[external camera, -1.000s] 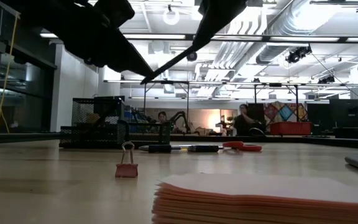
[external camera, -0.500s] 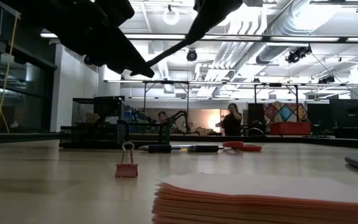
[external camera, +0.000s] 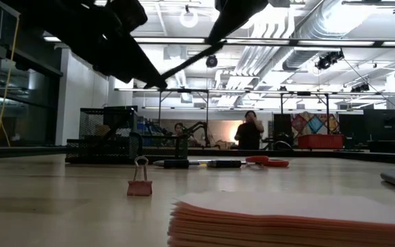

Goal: Pick and place office supplies into organizer
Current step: Put top pen black into the desk organizer

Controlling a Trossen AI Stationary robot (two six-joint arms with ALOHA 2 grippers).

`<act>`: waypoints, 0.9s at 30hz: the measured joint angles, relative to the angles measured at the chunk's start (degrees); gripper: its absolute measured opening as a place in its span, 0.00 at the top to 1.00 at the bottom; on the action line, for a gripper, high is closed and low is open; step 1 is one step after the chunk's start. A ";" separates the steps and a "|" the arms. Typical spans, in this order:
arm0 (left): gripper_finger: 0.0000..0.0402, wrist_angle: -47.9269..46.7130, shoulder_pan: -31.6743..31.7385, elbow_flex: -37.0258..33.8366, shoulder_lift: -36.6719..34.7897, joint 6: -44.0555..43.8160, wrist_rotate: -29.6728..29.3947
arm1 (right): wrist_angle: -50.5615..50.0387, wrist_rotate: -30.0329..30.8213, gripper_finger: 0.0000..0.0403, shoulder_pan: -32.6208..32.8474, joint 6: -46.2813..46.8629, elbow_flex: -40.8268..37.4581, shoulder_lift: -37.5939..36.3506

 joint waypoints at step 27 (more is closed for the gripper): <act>0.94 27.82 -0.92 -7.29 -1.42 3.22 3.85 | 81.95 38.61 0.56 27.49 -6.09 -60.37 -26.62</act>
